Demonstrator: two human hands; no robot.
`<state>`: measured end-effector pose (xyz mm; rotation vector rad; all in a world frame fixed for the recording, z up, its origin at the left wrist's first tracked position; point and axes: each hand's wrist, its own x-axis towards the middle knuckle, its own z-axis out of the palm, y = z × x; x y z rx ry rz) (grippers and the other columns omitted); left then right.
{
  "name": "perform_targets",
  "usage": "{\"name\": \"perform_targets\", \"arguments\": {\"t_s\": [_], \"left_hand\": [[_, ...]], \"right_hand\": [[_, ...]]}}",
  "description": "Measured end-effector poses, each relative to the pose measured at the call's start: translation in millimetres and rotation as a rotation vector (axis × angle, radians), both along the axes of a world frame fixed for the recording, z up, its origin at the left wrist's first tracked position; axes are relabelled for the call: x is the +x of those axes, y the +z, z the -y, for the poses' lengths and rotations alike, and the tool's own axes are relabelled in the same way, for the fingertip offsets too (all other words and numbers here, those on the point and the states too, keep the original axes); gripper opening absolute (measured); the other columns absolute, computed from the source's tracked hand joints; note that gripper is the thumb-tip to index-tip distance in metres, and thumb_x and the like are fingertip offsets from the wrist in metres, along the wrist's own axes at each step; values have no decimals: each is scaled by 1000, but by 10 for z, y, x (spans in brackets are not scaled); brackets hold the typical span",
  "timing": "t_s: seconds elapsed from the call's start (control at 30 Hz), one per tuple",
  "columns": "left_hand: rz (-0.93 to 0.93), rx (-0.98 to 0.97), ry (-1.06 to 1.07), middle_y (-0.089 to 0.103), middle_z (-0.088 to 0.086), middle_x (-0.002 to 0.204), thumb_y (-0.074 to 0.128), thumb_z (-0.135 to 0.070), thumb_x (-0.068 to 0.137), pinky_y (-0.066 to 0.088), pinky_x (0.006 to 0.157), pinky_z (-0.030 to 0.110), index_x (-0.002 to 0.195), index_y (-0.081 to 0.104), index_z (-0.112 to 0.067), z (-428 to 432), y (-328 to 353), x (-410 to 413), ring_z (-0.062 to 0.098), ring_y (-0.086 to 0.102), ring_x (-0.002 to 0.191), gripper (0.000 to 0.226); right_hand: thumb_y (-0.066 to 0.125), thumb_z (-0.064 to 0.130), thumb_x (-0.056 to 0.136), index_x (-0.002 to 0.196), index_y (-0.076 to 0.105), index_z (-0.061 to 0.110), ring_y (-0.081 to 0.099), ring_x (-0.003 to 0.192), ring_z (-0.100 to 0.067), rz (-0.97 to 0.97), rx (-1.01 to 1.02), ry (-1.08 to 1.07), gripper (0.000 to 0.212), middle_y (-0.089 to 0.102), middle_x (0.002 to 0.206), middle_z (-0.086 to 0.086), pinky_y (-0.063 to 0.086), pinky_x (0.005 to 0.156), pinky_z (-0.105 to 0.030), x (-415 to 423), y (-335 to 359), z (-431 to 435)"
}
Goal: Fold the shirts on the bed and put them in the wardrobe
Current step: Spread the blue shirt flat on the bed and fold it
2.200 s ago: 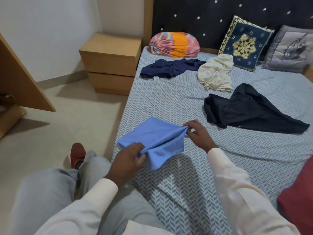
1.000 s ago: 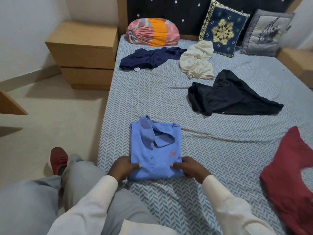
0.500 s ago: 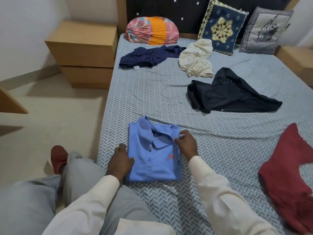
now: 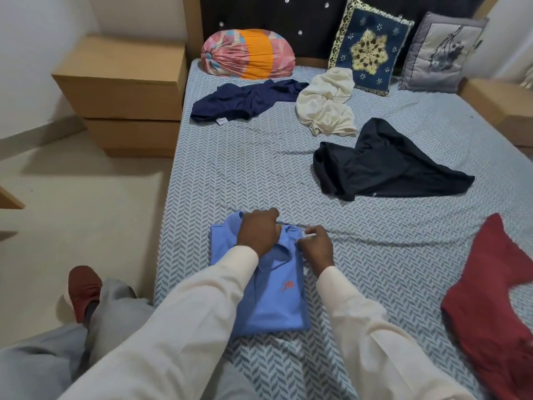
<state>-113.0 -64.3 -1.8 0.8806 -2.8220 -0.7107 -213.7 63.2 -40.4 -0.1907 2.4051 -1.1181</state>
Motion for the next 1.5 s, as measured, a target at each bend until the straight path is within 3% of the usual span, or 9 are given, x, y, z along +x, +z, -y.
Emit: {"name": "perform_targets", "arguments": {"t_s": [0.27, 0.43, 0.6, 0.67, 0.77, 0.87, 1.07, 1.2, 1.5], "left_hand": [[291, -1, -67, 66, 14, 105, 51, -25, 92, 43, 87, 42, 98, 57, -13, 34, -247, -482, 34, 60, 99, 15], [193, 149, 14, 66, 11, 88, 51, -35, 88, 45, 76, 39, 76, 54, -15, 126, -275, -529, 31, 61, 85, 23], [85, 443, 34, 62, 15, 73, 55, -17, 81, 48, 68, 40, 62, 55, -11, 320, -194, -565, 30, 54, 69, 20], [46, 540, 42, 55, 14, 74, 53, -12, 82, 41, 64, 38, 67, 52, -10, 357, -151, -573, 26, 46, 65, 15], [38, 624, 13, 60, 0, 113, 51, -11, 85, 44, 72, 30, 103, 61, -20, 412, -117, -571, 21, 58, 88, 23], [112, 590, -103, 50, -7, 133, 45, 0, 86, 44, 79, 27, 116, 65, -24, 458, -94, -574, 19, 54, 115, 43], [291, 409, -189, 69, 11, 112, 53, -19, 91, 51, 85, 34, 97, 72, -11, 431, -71, -675, 29, 63, 104, 22], [316, 410, -334, 54, 0, 133, 55, -16, 91, 46, 89, 32, 120, 66, -25, 440, 31, -718, 21, 54, 115, 33], [522, 201, -449, 68, 5, 111, 58, -21, 93, 49, 87, 37, 102, 69, -16, 446, -46, -820, 25, 59, 97, 15]], "right_hand": [[69, 11, 66, 95, 55, 24, 64, 68, -21, 83, -120, -38, 35, 68, 78, -3, 55, 63, -39, 2, -148, -53], [68, 6, 77, 96, 61, 21, 62, 78, -10, -7, -179, -22, 25, 69, 83, 4, 45, 67, -21, 46, -125, -23], [73, 11, 79, 100, 60, 25, 62, 85, 0, 7, -251, 18, 28, 68, 92, 12, 43, 70, -12, 106, -86, 40], [74, 13, 80, 101, 60, 24, 61, 86, 5, 17, -262, 60, 27, 66, 92, 16, 45, 72, -13, 117, -98, 52], [72, 14, 80, 101, 62, 24, 63, 88, 1, 37, -248, 83, 25, 69, 95, 13, 46, 74, -16, 131, -112, 69], [69, 13, 81, 104, 65, 20, 64, 90, -7, 42, -191, 48, 24, 70, 97, 8, 45, 70, -16, 100, -134, 71], [55, 5, 81, 75, 68, 23, 62, 72, -9, 76, -221, 41, 23, 70, 74, 10, 49, 70, -29, 92, -154, 44], [51, 3, 87, 82, 63, 13, 56, 71, -11, 124, -278, 23, 17, 65, 77, 3, 45, 67, -26, 108, -145, 40], [50, 10, 93, 95, 60, 15, 52, 74, -13, 238, -301, 17, 11, 61, 85, 0, 42, 65, -27, 160, -160, 23]]}}
